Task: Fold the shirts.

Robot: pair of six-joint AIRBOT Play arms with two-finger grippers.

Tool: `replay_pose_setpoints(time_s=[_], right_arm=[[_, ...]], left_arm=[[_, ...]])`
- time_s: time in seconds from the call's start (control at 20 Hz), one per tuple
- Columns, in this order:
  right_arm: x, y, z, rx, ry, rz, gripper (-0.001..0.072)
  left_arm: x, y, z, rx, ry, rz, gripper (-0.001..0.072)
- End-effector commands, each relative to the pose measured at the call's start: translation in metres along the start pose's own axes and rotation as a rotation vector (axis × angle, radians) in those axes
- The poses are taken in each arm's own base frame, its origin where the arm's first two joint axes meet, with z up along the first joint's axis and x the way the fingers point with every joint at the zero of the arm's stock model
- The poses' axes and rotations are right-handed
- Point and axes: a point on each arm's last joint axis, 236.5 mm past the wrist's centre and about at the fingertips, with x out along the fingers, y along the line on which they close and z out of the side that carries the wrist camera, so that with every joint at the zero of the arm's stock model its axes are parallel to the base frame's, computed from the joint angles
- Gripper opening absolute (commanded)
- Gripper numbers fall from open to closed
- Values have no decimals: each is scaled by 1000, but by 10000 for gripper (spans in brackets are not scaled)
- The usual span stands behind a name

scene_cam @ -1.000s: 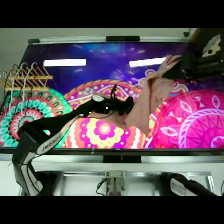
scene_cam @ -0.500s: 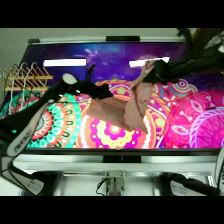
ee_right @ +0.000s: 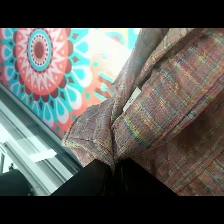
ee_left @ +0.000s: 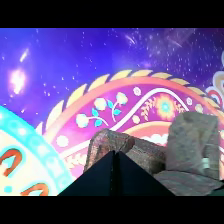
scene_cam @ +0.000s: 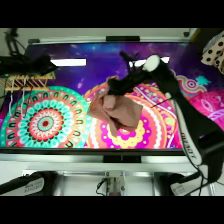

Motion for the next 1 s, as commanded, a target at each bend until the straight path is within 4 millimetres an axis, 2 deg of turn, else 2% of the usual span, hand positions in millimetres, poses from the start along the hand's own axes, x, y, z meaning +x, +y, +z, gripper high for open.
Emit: replay_pose_setpoints(time_s=[0.0,0.05,0.15,0.25,0.35,0.45,0.5,0.55,0.6,0.65,0.75,0.85,0.95], right_arm=[[76,-11,-13,65,59,-7,453],[84,-10,-18,82,82,10,572],[81,-10,-28,95,130,23,572],[54,-21,-26,83,132,-11,572],[10,-41,-17,64,97,-89,572],[-44,-86,-29,74,129,-259,580],[-74,-121,-44,95,181,-400,665],[-97,-148,-62,130,239,-499,674],[-109,-166,-82,181,282,-530,674],[-108,-175,-99,234,305,-508,674],[-80,-176,-125,351,295,-363,677],[-47,-171,-123,407,216,-229,678],[-22,-175,-118,426,133,-201,677]], left_arm=[[-38,4,9,11,-50,35,25],[-38,2,6,14,-36,32,25],[-34,1,1,14,-23,29,25],[-31,4,-2,11,-13,32,25],[-28,6,-5,14,-7,34,25],[-28,6,-6,18,-4,34,25],[-28,6,-6,21,-4,34,25],[-28,6,-6,21,-4,34,25],[-28,6,-6,21,-3,34,26],[-28,6,-6,21,-1,34,26],[-28,6,-7,31,0,34,26],[-28,6,-7,31,0,34,26],[-28,6,-7,31,3,34,26]])
